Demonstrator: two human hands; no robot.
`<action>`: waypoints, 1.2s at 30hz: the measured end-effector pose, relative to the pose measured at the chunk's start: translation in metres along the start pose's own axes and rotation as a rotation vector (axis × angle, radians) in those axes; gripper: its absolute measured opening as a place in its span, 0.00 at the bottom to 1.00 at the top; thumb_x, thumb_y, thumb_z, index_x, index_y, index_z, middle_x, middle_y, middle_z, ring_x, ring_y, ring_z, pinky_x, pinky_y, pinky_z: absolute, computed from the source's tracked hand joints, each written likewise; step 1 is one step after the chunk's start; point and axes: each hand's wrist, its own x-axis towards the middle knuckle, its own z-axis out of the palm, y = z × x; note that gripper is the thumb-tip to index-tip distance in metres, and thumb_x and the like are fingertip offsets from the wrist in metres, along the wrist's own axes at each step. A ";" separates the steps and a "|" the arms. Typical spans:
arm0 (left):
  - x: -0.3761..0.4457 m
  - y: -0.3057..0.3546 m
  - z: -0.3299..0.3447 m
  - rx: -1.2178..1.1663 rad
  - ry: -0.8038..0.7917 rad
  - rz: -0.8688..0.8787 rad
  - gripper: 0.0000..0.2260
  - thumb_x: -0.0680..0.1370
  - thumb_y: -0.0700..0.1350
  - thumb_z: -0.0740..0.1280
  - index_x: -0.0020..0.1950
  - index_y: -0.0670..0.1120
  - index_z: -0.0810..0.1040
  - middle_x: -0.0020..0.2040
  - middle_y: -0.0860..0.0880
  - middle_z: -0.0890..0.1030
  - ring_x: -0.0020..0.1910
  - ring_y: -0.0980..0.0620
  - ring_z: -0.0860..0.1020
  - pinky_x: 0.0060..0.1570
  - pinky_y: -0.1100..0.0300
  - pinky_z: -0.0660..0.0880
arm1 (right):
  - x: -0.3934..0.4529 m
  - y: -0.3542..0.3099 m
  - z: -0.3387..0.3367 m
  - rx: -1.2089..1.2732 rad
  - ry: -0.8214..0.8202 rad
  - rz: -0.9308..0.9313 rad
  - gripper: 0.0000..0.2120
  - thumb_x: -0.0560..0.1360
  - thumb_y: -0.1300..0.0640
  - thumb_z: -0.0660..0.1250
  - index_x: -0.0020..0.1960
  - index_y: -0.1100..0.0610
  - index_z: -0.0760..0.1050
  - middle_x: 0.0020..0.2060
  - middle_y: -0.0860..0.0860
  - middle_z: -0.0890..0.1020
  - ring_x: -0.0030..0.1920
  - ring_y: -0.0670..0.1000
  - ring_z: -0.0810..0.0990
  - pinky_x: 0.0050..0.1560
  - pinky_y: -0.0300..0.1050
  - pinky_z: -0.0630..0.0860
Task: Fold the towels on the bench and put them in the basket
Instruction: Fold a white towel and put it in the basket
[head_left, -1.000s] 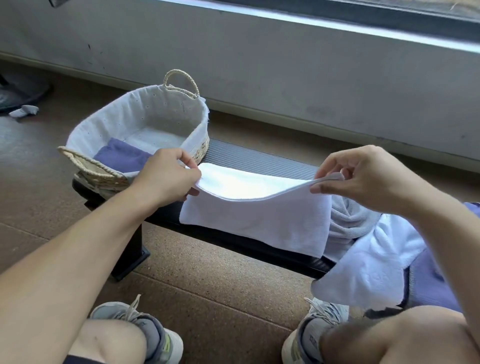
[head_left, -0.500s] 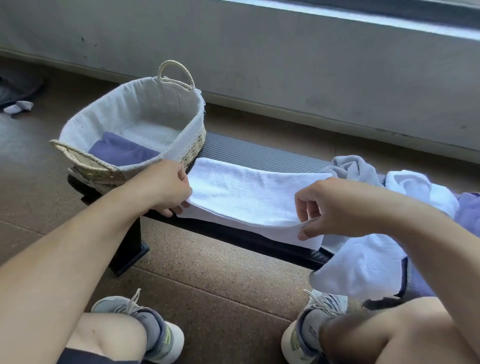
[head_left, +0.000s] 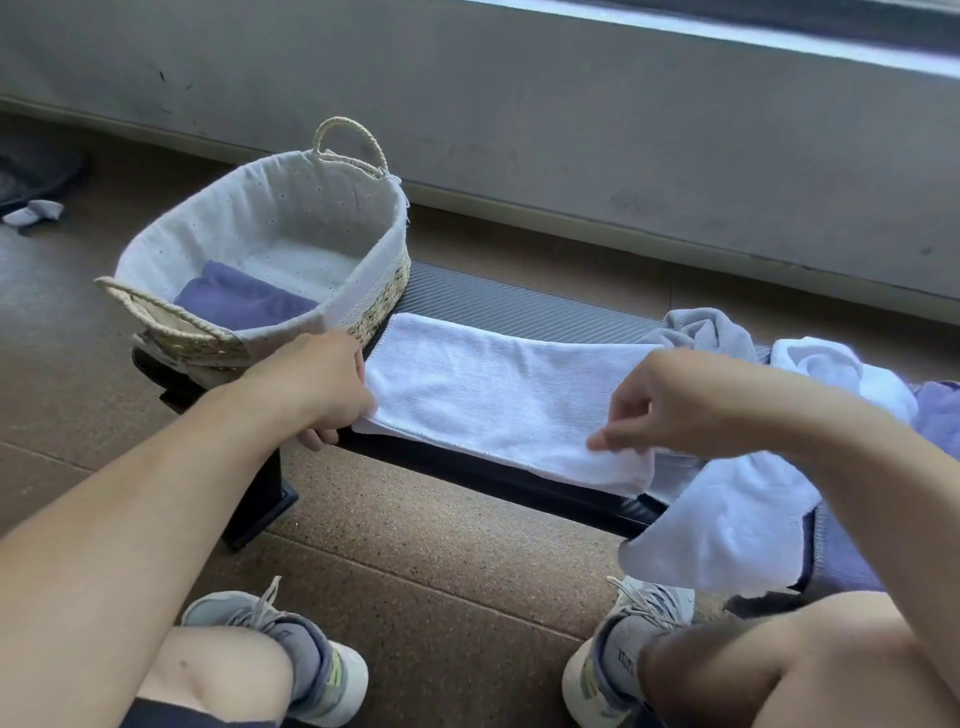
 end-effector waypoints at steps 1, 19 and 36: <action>-0.002 0.001 -0.001 0.044 0.014 0.017 0.05 0.73 0.40 0.71 0.45 0.45 0.76 0.38 0.43 0.84 0.30 0.44 0.85 0.32 0.47 0.84 | 0.003 0.007 -0.004 0.006 0.100 0.057 0.17 0.71 0.33 0.71 0.35 0.46 0.79 0.28 0.38 0.80 0.35 0.40 0.74 0.38 0.38 0.70; -0.011 0.023 0.026 0.327 0.062 0.306 0.17 0.76 0.58 0.69 0.63 0.58 0.73 0.58 0.56 0.80 0.60 0.49 0.77 0.56 0.53 0.71 | 0.026 0.035 0.003 0.342 0.311 0.272 0.24 0.61 0.32 0.78 0.37 0.52 0.77 0.40 0.48 0.79 0.45 0.49 0.74 0.41 0.45 0.68; -0.013 0.027 0.022 0.173 0.256 0.445 0.29 0.81 0.48 0.66 0.80 0.53 0.59 0.75 0.50 0.68 0.74 0.47 0.66 0.70 0.49 0.66 | 0.009 0.008 -0.004 0.934 0.355 -0.163 0.12 0.65 0.61 0.65 0.48 0.63 0.77 0.42 0.61 0.82 0.42 0.56 0.80 0.45 0.52 0.74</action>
